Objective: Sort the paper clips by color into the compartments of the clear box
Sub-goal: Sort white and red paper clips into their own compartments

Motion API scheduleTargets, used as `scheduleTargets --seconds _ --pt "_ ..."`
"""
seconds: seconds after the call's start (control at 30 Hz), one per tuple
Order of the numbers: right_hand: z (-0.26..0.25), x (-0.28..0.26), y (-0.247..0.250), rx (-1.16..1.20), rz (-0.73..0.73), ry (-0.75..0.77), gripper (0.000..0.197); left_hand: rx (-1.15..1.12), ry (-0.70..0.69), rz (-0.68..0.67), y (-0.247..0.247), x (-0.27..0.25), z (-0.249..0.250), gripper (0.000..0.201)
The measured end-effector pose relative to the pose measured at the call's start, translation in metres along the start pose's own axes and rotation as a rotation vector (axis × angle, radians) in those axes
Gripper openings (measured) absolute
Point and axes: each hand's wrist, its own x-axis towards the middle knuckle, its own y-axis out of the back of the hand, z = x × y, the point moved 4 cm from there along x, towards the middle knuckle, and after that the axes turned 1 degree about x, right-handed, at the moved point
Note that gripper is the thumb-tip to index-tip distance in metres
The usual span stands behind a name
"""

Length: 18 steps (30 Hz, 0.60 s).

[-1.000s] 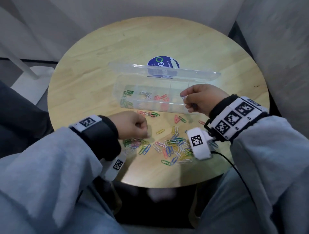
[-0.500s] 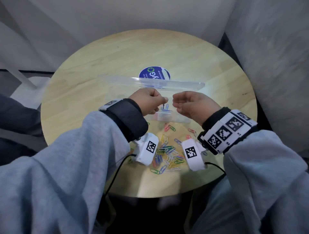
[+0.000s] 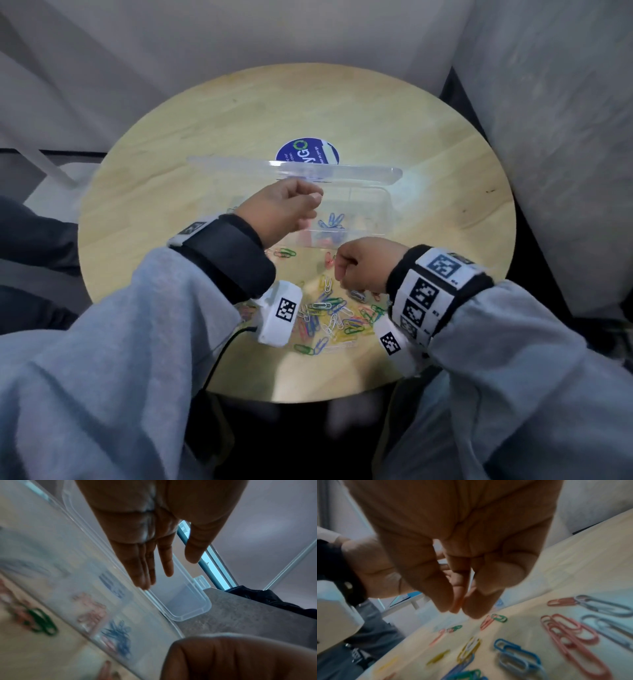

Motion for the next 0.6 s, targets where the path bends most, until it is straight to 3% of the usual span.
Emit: scheduleTargets --seconds 0.07,0.2,0.27,0.5,0.6 --pt "-0.004 0.007 -0.007 -0.063 -0.029 0.003 0.018 0.121 0.017 -0.004 0.013 -0.013 -0.007 0.018" --pt "-0.009 0.019 -0.018 -0.173 -0.069 -0.005 0.040 0.857 0.153 -0.096 0.023 -0.029 -0.031 0.004" --pt "-0.011 0.021 -0.021 -0.216 -0.061 -0.014 0.043 1.053 0.197 -0.136 0.018 -0.033 -0.042 0.009" --pt "-0.008 0.022 -0.023 -0.298 -0.038 -0.047 0.016 1.108 0.193 -0.144 -0.003 -0.029 -0.050 0.012" --pt "-0.002 0.024 -0.023 -0.311 -0.054 -0.062 0.015 1.135 0.188 -0.162 -0.008 -0.026 -0.052 0.009"
